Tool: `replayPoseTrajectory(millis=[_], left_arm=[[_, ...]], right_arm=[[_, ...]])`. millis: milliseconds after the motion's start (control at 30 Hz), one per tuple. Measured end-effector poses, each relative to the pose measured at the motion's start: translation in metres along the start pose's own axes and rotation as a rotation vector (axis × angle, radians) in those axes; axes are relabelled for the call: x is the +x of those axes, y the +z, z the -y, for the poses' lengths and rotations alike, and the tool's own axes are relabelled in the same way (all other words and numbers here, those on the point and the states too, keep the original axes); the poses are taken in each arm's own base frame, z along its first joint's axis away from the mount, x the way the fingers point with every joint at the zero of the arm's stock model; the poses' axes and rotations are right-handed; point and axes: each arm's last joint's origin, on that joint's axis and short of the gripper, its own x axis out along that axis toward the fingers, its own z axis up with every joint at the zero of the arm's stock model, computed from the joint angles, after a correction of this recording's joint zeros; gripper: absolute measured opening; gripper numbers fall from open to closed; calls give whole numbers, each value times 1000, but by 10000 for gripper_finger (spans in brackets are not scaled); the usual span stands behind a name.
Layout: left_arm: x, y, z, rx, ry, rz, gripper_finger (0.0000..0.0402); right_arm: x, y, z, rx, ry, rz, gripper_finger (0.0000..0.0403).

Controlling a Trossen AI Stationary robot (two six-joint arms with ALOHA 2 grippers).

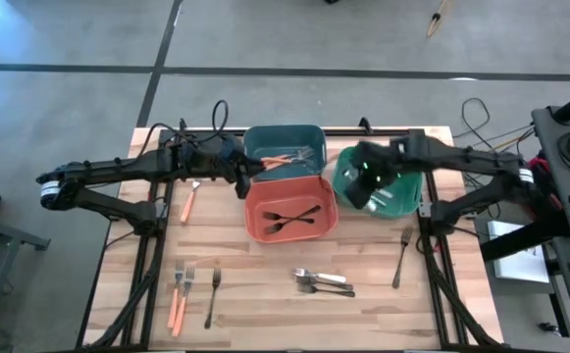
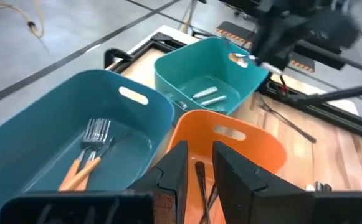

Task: Sort silverware by color (type)
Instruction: Put the white fork into the green bin

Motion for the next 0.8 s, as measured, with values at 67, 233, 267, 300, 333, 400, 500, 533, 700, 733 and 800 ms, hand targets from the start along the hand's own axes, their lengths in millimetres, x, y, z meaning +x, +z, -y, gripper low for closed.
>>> replayPoseTrajectory(millis=[67, 233, 267, 300, 333, 400, 500, 533, 700, 733, 800], left_arm=[[-1, 1, 0, -19, 14, 11, 56], [-12, 5, -2, -72, 52, 60, 56], [-15, 7, -2, -83, 55, 71, 56], [-18, 8, -2, -94, 58, 83, 56], [-21, 9, -2, -102, 61, 97, 56], [-29, 11, -2, -118, 63, 123, 56], [-38, 14, -2, -127, 75, 159, 56], [-41, 15, -2, -132, 85, 173, 56], [-55, 20, -5, -141, 165, 244, 56], [-56, 20, -6, -141, 188, 254, 56], [-58, 21, -7, -136, 239, 273, 56]], right_arm=[[8, 8, 17, -66, -36, -28, 29], [32, 18, 50, -210, -79, -114, 29], [37, 17, 55, -241, -83, -129, 29], [42, 16, 60, -274, -86, -140, 29], [46, 15, 64, -302, -88, -150, 29], [57, 11, 69, -336, -89, -164, 29], [73, 1, 75, -359, -95, -200, 29], [77, -4, 77, -366, -97, -213, 29], [97, -22, 84, -395, -101, -248, 29], [101, -24, 85, -406, -100, -247, 29], [109, -27, 87, -434, -102, -253, 29]])
